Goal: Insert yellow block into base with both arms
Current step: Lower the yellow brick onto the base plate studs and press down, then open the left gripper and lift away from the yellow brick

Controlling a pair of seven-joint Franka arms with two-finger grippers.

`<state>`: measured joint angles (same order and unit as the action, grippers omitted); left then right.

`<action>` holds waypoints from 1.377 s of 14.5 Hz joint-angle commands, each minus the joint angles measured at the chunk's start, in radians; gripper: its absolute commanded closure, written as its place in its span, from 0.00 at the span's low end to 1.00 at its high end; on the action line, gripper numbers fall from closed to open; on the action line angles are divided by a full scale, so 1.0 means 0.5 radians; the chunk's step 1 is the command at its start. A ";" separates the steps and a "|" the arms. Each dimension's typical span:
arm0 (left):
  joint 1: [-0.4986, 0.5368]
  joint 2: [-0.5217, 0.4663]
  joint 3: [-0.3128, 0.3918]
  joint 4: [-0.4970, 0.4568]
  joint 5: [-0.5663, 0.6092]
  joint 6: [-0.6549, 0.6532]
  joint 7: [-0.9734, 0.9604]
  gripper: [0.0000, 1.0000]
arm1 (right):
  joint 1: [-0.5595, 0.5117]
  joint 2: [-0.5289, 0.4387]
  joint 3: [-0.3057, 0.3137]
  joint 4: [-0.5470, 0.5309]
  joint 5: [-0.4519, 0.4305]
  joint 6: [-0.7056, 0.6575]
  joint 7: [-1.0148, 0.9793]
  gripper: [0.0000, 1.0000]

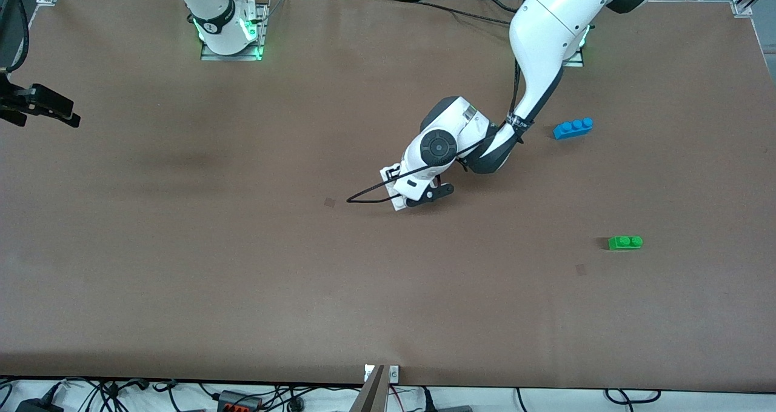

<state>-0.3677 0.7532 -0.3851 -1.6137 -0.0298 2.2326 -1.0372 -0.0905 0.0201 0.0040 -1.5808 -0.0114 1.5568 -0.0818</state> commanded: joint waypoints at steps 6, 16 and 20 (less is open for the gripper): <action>0.281 -0.401 -0.003 0.077 0.050 -0.519 -0.024 0.00 | -0.012 0.012 0.020 0.035 -0.005 -0.021 0.010 0.00; 1.179 -0.847 0.009 0.064 0.158 -0.958 1.506 0.00 | -0.012 0.012 0.020 0.035 -0.008 -0.018 0.010 0.00; 1.382 -1.046 0.009 0.067 0.158 -1.124 1.721 0.00 | -0.012 0.015 0.020 0.035 -0.005 -0.003 0.010 0.00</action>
<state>0.2972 0.3127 -0.3690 -1.5575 0.0328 1.7208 -0.2196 -0.0902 0.0202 0.0063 -1.5808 -0.0114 1.5575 -0.0818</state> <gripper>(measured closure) 0.000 0.000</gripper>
